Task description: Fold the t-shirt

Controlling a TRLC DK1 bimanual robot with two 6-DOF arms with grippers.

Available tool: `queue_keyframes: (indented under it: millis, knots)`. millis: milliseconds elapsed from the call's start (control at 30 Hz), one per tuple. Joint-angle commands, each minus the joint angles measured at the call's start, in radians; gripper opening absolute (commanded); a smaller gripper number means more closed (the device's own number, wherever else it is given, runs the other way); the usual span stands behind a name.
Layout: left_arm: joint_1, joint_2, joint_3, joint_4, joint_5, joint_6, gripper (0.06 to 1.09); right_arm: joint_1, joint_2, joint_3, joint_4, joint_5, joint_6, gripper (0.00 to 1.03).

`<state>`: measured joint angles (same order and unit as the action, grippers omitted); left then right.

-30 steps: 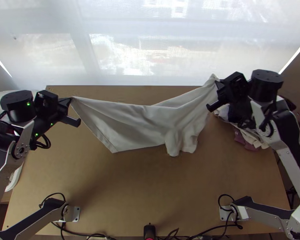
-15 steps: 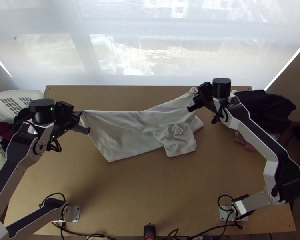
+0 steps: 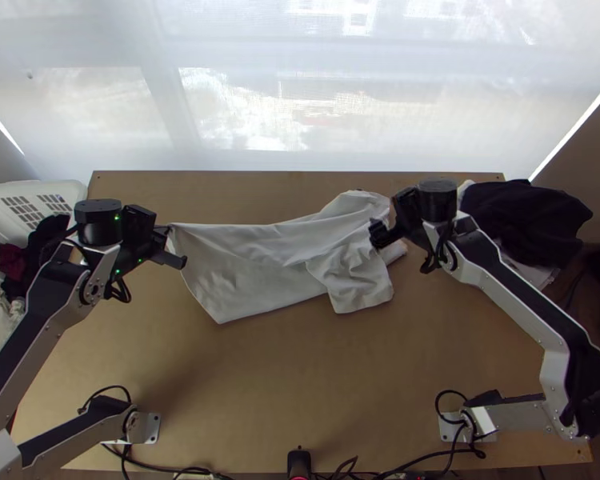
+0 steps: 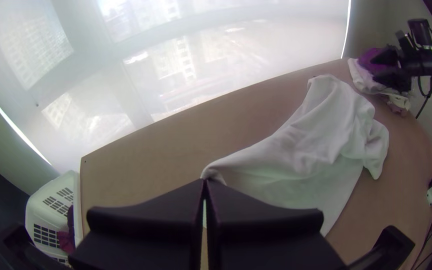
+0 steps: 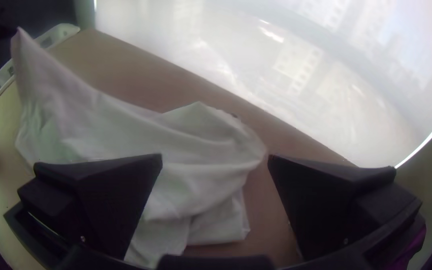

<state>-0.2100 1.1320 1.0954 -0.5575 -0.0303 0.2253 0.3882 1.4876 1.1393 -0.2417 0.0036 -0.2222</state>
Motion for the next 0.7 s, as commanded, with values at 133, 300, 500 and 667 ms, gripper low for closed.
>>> queue_keyframes:
  millis: [133, 300, 500, 667]
  knots:
    - [-0.002, 0.015, -0.008, 0.018, -0.002, 0.002, 0.09, 0.287, -0.251, -0.311, -0.165, 0.001, -0.062, 0.98]
    - [-0.003, 0.014, -0.020, 0.018, 0.000, -0.003, 0.09, 0.357, -0.271, -0.366, -0.182, 0.001, -0.106, 0.98]
    - [-0.011, 0.012, -0.020, 0.016, -0.010, -0.020, 0.09, 0.422, -0.176, -0.369, -0.136, 0.001, -0.109, 0.97]
    - [-0.009, 0.005, -0.020, 0.011, -0.017, -0.018, 0.09, 0.446, -0.079, -0.368, -0.084, -0.001, -0.105, 0.96]
